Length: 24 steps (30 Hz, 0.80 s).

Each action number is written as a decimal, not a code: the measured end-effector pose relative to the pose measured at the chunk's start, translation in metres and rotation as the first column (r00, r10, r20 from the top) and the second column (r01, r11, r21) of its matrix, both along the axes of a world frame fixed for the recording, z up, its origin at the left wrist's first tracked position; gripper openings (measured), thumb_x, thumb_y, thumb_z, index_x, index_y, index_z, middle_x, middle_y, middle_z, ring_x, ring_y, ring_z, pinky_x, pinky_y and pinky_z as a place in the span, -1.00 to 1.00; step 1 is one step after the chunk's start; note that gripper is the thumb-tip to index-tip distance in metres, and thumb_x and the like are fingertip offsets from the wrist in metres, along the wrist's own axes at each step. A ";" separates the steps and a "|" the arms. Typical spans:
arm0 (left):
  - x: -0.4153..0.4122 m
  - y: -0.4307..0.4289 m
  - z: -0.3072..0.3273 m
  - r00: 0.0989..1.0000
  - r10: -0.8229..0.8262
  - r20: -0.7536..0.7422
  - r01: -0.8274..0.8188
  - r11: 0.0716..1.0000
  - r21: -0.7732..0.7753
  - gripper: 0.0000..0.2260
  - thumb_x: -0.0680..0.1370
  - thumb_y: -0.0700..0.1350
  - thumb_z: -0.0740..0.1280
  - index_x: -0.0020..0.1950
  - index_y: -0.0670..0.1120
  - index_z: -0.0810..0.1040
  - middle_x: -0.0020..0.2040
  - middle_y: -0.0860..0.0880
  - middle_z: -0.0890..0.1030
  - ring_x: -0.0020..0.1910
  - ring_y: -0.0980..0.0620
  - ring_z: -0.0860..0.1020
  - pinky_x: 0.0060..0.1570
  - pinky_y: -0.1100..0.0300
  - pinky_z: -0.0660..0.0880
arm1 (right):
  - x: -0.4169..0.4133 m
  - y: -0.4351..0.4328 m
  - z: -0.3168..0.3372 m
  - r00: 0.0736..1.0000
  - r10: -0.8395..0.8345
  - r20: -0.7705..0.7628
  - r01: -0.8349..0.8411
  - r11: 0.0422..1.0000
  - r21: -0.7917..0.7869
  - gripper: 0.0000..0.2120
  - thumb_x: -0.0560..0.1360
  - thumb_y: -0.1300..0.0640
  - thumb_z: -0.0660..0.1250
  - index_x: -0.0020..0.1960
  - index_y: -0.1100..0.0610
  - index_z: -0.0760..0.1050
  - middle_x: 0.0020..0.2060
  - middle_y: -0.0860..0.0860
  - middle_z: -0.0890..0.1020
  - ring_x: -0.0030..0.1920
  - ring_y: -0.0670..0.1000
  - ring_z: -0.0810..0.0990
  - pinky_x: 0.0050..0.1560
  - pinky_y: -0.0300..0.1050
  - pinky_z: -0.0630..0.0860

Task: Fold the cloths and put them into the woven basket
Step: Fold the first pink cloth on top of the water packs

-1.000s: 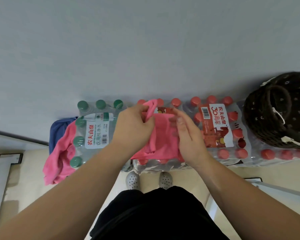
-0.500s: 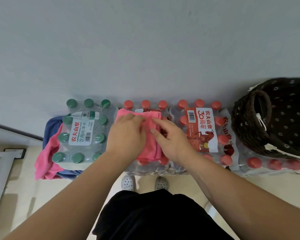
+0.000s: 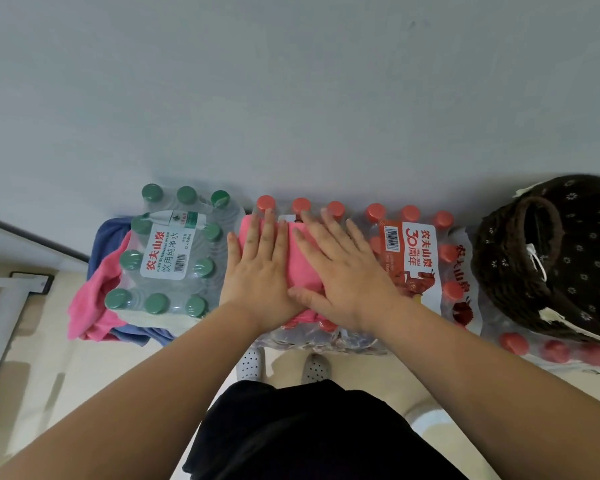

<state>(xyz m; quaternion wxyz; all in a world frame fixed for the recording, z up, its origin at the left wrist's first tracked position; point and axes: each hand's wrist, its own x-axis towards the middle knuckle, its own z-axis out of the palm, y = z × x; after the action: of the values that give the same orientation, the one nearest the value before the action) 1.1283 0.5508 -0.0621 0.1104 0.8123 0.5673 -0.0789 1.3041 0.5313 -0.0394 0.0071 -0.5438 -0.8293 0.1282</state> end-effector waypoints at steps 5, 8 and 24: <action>0.001 -0.001 0.000 1.000 0.001 -0.031 -0.002 1.000 -0.018 0.10 0.36 0.58 -0.06 0.58 -0.16 -0.34 0.56 -0.16 -0.43 0.53 -0.17 -0.43 0.49 -0.29 -0.26 | 0.004 0.008 -0.018 0.994 0.046 0.097 -0.024 0.975 -0.219 -0.06 0.44 -0.54 -0.27 0.58 0.04 -0.41 0.55 -0.02 -0.40 0.52 0.07 -0.47 0.51 0.31 -0.28; 0.001 0.002 0.003 1.000 0.002 -0.013 -0.003 0.999 -0.043 0.13 0.31 0.60 -0.05 0.59 -0.14 -0.33 0.56 -0.14 -0.42 0.54 -0.16 -0.42 0.50 -0.30 -0.22 | 0.009 0.012 -0.018 0.995 0.069 0.065 -0.051 0.968 -0.246 -0.07 0.46 -0.54 -0.21 0.57 0.01 -0.43 0.54 -0.04 -0.42 0.51 0.08 -0.49 0.51 0.30 -0.30; -0.045 -0.021 0.033 0.675 0.622 0.397 -0.568 0.781 -0.259 -0.19 0.32 0.25 0.52 0.45 -0.06 0.34 0.04 -0.02 0.61 0.02 -0.10 0.60 -0.03 -0.02 0.59 | -0.018 0.063 0.001 0.981 0.175 -0.083 -0.187 0.970 -0.154 -0.57 0.55 -0.20 0.27 0.41 -0.26 0.41 0.45 0.01 0.33 0.42 0.12 0.28 0.45 0.10 0.25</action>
<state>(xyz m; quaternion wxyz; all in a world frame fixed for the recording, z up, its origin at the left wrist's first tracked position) 1.0836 0.5301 -0.0295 0.3076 0.5695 0.7520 0.1244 1.2864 0.5945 -0.0387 -0.0199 -0.4599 -0.8617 0.2134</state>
